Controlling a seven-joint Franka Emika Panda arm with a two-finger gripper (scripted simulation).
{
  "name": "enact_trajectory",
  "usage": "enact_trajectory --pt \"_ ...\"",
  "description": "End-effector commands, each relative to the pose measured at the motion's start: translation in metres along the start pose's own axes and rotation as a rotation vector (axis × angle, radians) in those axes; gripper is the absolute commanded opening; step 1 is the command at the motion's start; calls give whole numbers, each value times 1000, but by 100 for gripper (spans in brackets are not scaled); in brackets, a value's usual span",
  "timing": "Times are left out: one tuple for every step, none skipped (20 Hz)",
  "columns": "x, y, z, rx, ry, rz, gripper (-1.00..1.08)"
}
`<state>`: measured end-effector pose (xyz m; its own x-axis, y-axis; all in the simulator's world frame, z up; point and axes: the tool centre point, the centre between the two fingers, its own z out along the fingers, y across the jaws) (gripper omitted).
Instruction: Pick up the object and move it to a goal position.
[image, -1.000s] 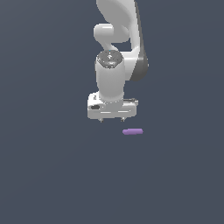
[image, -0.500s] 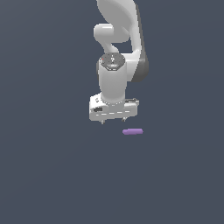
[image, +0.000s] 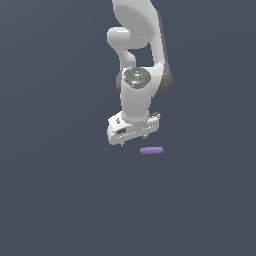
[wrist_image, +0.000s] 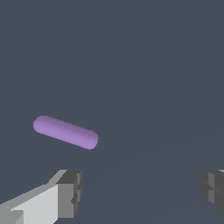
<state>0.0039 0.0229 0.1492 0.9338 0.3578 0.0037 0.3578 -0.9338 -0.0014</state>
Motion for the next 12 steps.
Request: enact_trajectory --pt "1 -6 7 -3 -3 -84 100" --pt "2 -9 9 -4 -5 -118 100" --pt "2 -11 12 -5 -6 -153 100" --pt "2 -14 15 -6 -7 -188 100" --pt "3 -16 17 -7 -8 -223 100" --pt "3 -19 20 -8 -9 -257 100" --pt "4 -22 23 -8 -10 -292 100" --pt "4 -24 25 -9 -11 -327 100" --pt "4 -27 28 -9 -12 -362 100" --pt "5 -30 31 -10 -13 -397 100" --pt "5 -32 33 -10 -14 -432 100" --pt "5 -35 36 -10 -15 -467 100"
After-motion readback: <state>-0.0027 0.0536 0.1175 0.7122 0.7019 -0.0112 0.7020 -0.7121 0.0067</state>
